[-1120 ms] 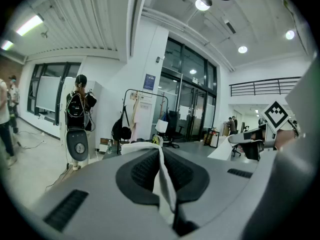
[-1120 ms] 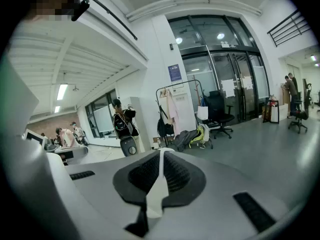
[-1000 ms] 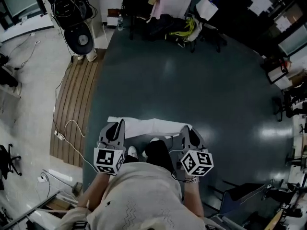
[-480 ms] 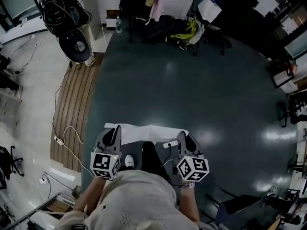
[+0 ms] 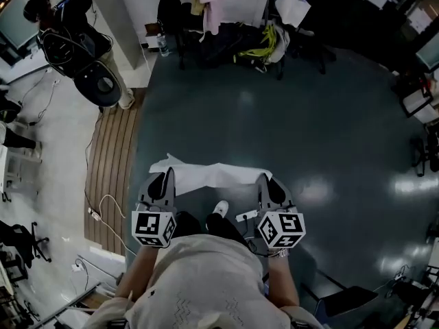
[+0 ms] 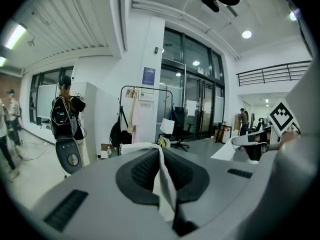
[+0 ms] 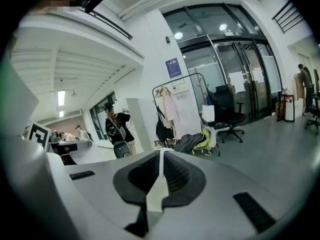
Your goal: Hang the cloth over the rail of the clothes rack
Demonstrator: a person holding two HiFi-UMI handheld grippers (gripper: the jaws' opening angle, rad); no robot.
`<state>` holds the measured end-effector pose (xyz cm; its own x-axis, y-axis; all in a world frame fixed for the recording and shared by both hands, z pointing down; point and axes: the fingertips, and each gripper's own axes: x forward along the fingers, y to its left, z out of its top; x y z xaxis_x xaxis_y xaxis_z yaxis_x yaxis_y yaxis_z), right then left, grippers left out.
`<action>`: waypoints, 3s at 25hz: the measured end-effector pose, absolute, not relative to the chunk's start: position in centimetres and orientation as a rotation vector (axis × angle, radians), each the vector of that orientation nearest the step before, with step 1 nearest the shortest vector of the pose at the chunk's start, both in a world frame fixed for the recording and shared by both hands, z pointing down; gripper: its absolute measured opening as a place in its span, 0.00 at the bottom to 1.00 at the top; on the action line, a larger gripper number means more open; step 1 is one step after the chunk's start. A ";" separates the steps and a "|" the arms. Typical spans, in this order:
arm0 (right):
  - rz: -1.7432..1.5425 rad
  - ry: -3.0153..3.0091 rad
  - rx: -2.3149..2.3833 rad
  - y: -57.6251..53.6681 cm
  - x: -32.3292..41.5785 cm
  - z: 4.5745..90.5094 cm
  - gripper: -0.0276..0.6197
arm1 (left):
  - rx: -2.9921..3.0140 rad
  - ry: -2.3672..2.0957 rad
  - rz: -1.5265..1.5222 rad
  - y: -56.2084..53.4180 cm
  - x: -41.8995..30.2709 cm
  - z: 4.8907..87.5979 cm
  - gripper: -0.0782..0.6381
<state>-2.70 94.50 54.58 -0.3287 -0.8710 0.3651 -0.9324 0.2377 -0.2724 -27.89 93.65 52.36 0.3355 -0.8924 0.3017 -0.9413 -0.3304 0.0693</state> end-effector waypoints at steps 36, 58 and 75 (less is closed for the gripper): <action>0.696 -2.152 1.965 51.8 4.3 53.2 0.08 | 2.494 -1.437 0.335 45.6 -23.3 54.1 0.13; 0.655 -2.349 1.605 19.5 13.4 55.1 0.08 | 2.302 -1.679 0.315 19.6 -10.9 53.5 0.13; 0.628 -2.278 1.711 -2.5 13.2 53.7 0.08 | 2.340 -1.646 0.231 -3.9 -12.9 53.5 0.13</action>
<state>13.22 -2.47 53.66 -0.2954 -0.8566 0.4230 -0.9524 0.2291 -0.2013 -12.89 -3.88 53.49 0.3415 -0.8964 0.2826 -0.9396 -0.3176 0.1277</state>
